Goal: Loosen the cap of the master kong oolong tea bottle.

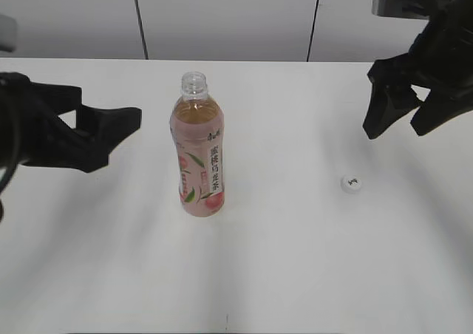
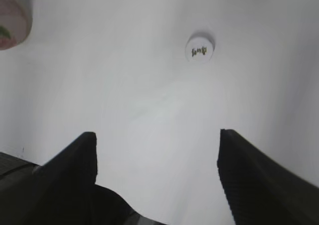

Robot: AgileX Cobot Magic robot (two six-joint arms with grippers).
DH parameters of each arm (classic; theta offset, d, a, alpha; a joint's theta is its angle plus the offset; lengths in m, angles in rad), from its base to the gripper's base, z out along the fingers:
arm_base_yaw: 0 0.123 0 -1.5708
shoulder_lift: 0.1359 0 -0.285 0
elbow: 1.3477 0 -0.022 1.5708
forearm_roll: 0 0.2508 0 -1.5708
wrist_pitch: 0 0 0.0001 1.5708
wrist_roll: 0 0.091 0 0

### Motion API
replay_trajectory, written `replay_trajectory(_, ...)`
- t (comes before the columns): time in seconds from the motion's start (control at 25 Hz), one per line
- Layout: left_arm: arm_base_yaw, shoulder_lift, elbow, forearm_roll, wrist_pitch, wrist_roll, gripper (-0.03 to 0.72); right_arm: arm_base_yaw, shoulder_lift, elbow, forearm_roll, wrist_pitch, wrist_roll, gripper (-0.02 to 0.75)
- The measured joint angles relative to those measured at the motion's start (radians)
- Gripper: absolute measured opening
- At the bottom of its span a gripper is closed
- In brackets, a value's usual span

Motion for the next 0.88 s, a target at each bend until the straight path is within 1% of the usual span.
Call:
replay_trajectory(0.08,0.000,-0.094,-0.047,0.000,0.166,0.000,0.557,0.000,-0.053,0.052,0.000,0.002,0.005,0.567)
replay_trajectory(0.28,0.000,-0.270,-0.169,-0.012,0.664,-0.001,0.557,0.000,-0.207,0.171,-0.013,0.014,0.020,0.567)
replay_trajectory(0.4,0.000,-0.370,-0.218,-0.012,0.942,0.001,0.557,0.000,-0.348,0.237,-0.059,0.024,0.043,0.563)
replay_trajectory(0.52,0.000,-0.514,-0.231,-0.012,1.165,0.006,0.557,0.000,-0.494,0.304,-0.121,0.038,0.065,0.529)
replay_trajectory(0.64,0.000,-0.626,-0.232,-0.034,1.312,0.026,0.557,0.000,-0.634,0.366,-0.147,0.054,0.071,0.486)
replay_trajectory(0.8,0.000,-0.803,-0.230,-0.095,1.430,0.152,0.557,0.000,-0.805,0.442,-0.162,0.074,0.080,0.449)
replay_trajectory(0.88,0.000,-0.880,-0.227,-0.106,1.457,0.174,0.557,0.000,-0.892,0.479,-0.172,0.078,0.084,0.441)
